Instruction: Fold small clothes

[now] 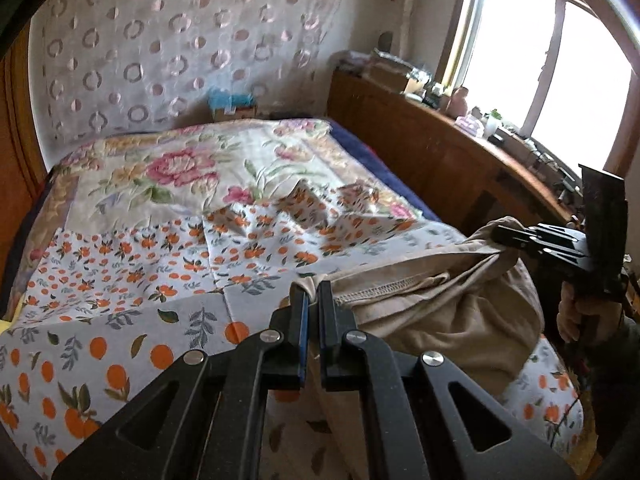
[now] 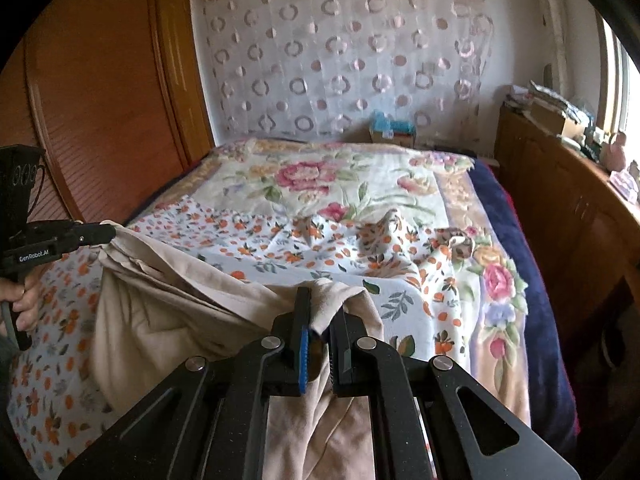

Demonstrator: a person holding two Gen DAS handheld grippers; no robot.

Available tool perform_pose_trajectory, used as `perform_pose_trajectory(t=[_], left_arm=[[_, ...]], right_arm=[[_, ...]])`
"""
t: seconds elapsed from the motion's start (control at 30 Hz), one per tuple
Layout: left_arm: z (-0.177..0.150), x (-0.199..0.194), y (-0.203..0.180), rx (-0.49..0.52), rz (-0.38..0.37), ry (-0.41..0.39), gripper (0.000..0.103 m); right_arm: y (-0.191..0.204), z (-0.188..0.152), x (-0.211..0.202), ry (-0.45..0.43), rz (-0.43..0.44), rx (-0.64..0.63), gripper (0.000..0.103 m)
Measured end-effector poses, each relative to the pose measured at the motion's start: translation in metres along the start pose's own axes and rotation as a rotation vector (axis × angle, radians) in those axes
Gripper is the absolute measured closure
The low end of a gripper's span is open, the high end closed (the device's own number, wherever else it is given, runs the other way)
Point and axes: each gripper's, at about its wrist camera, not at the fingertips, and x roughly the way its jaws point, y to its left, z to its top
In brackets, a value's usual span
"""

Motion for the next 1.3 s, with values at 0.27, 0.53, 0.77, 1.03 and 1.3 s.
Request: perform_pose_trajectory(t=[0.27,0.53,0.77,1.03,1.3], left_arm=[[-0.004,0.004,0.003,0.027,-0.034,0.035,0.057],[-0.014,-0.007,-0.002,0.051,-0.087,0.054,0.035],[-0.033,0.013,-0.005,0.037,-0.092,0.122,0.034],[-0.049,0.018,-0.018,0.058,-0.095,0.158,0.034],[-0.054,0.011,-0.024,0.055,-0.109,0.159,0.034]], right_arm=[[-0.006,0.016,-0.006,-0.005,-0.045,0.012,0.044],[-0.001,-0.005,-0.019,0.038,-0.041,-0.023,0.039],[-0.002,-0.001,0.025,0.161,0.035,0.012,0.068],[-0.024,0.015,0.014,0.033,-0.101,0.08,0.102],[-0.013,0.012,0.004,0.079,-0.17,0.029,0.097]])
